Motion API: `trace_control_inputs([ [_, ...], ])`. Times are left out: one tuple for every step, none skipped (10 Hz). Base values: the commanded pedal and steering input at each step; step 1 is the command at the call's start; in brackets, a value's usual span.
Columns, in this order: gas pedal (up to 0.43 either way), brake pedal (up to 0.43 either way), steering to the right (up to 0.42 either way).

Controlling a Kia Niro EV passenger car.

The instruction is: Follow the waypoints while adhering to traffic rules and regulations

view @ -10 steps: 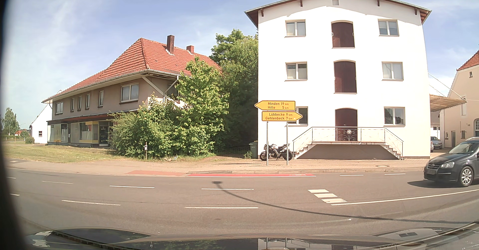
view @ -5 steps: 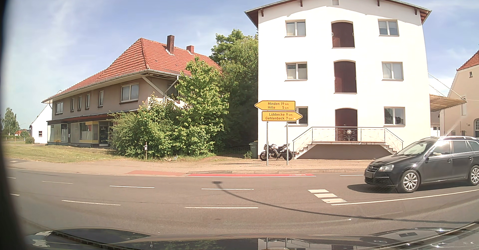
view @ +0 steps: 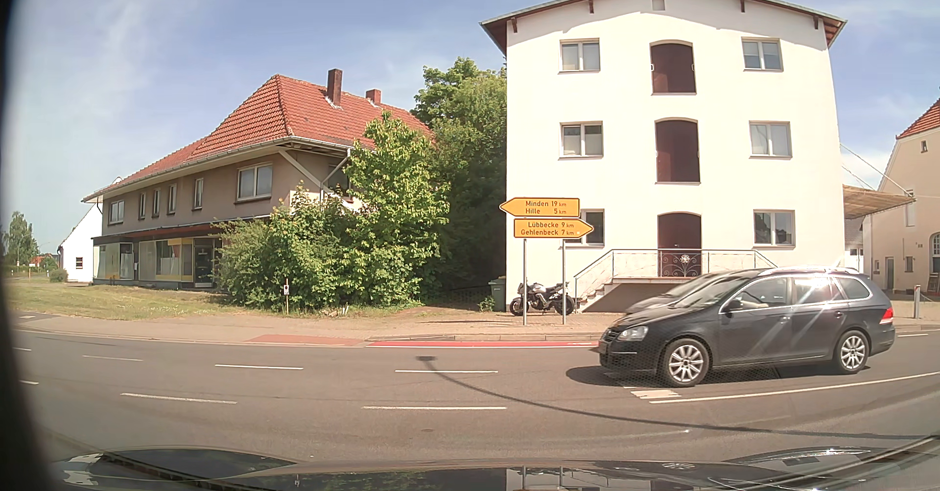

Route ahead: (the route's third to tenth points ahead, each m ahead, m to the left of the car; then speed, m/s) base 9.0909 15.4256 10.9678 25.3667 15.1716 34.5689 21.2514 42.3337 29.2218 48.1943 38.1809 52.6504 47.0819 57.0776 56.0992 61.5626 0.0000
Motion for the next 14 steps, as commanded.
trace_control_inputs([
  [0.000, 0.183, 0.017],
  [0.000, 0.183, 0.017],
  [0.000, 0.189, 0.017],
  [0.000, 0.189, 0.017],
  [0.000, 0.189, 0.017],
  [0.000, 0.189, 0.017],
  [0.000, 0.189, 0.017],
  [0.000, 0.195, 0.017],
  [0.000, 0.189, 0.017],
  [0.000, 0.195, 0.017],
  [0.000, 0.195, 0.017],
  [0.000, 0.195, 0.017],
  [0.000, 0.195, 0.017],
  [0.000, 0.195, 0.017],
])
